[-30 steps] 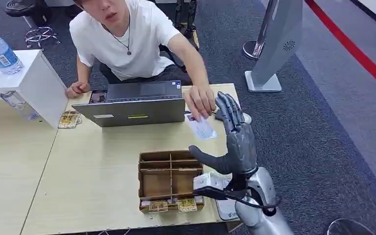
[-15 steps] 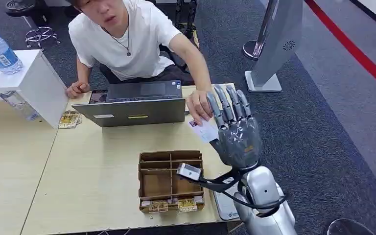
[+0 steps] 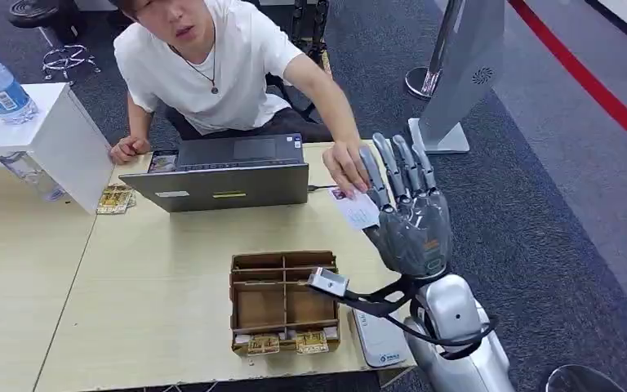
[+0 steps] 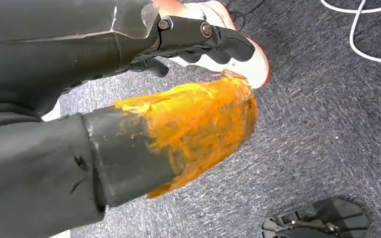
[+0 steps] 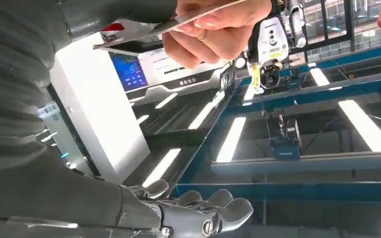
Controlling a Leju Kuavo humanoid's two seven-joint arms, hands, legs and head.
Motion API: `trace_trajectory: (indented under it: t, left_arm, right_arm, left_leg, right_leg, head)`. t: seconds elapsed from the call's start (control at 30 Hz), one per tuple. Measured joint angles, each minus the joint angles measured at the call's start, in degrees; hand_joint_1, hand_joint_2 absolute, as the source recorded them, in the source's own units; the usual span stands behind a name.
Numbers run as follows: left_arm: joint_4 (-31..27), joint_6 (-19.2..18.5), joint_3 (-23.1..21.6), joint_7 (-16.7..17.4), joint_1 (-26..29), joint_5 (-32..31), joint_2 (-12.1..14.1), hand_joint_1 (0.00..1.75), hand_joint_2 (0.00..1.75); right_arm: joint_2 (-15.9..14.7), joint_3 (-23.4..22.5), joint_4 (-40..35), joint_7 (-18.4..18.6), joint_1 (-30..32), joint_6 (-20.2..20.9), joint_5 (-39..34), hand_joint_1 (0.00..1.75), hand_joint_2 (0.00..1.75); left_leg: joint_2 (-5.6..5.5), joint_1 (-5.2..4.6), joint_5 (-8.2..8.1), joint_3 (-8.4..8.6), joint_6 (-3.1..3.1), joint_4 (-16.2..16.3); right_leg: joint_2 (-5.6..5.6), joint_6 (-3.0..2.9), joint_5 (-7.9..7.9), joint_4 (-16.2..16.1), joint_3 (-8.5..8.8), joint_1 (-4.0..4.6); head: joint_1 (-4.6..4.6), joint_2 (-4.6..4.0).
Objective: Pass the card to the sensor for recognition and then transmit it.
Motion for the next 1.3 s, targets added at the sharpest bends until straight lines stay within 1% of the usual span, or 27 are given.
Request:
trace_trajectory:
  t: [0.03,0.2,0.53,0.67,1.07,1.13,1.27,1.3]
  left_arm:
    - [0.0,0.0,0.0,0.0,0.0,0.0,0.0,0.0,0.0]
    - [0.0,0.0,0.2,0.0,0.0,-0.2,0.0,0.0,0.0]
    - [0.0,0.0,0.4,0.0,0.0,-0.7,0.0,0.0,0.0]
    - [0.0,0.0,0.5,0.1,0.0,-0.8,0.0,0.0,0.0]
    - [0.0,0.0,0.8,0.2,0.0,-0.9,0.0,0.0,0.0]
    - [0.0,0.0,1.1,0.2,0.0,-0.9,0.0,0.0,0.0]
    - [0.0,0.1,1.7,0.2,0.0,-0.9,0.0,0.0,0.0]
    - [0.0,0.1,1.9,0.2,0.0,-0.9,0.0,0.0,0.0]
  right_arm:
    - [-0.1,0.0,0.0,0.0,0.1,0.0,0.0,1.75,1.75]
    - [-0.2,-0.1,-0.7,-0.2,0.8,0.0,0.0,1.75,1.75]
    - [-0.3,-0.1,-0.8,1.2,1.6,0.0,0.0,1.75,1.75]
    - [-0.3,0.5,-0.8,3.0,1.8,0.0,0.0,1.75,1.75]
    - [-0.3,3.0,-1.7,6.3,3.2,0.0,-0.2,1.75,1.75]
    - [-0.3,3.1,-1.9,5.5,3.8,0.0,-1.5,1.75,1.75]
    - [0.1,2.3,-1.7,-0.8,6.0,0.0,-7.8,1.75,1.75]
    - [0.3,1.9,-1.5,-1.7,6.5,0.0,-9.2,1.75,1.75]
  left_leg:
    - [0.0,0.0,0.0,0.0,0.0,0.0]
    - [0.0,0.0,0.0,0.0,0.0,0.0]
    - [0.0,0.0,0.0,-0.01,0.0,0.0]
    - [0.0,0.0,0.0,-0.01,0.0,0.0]
    - [0.0,0.0,0.0,-0.01,0.0,0.0]
    - [0.0,0.0,0.0,-0.01,0.0,0.0]
    - [-0.01,0.0,0.0,-0.02,0.0,0.0]
    - [-0.01,0.0,0.0,-0.02,0.0,0.0]
  right_leg:
    - [0.0,0.0,0.0,0.0,0.0,0.0]
    - [0.0,0.0,0.0,0.0,0.01,-0.01]
    - [0.0,0.0,0.0,0.0,0.0,0.0]
    - [0.0,0.0,0.0,0.0,0.0,0.0]
    - [0.0,0.0,0.0,0.0,0.0,-0.01]
    - [0.0,0.0,0.0,0.0,0.0,0.0]
    - [-0.01,0.0,-0.01,0.0,0.0,0.0]
    - [-0.01,0.0,-0.01,0.0,0.0,0.0]
  head:
    - [0.0,0.0]
    - [0.0,0.0]
    - [0.0,0.0]
    - [0.0,0.0]
    - [0.0,0.0]
    - [0.0,0.0]
    - [0.0,0.0]
    - [0.0,0.0]
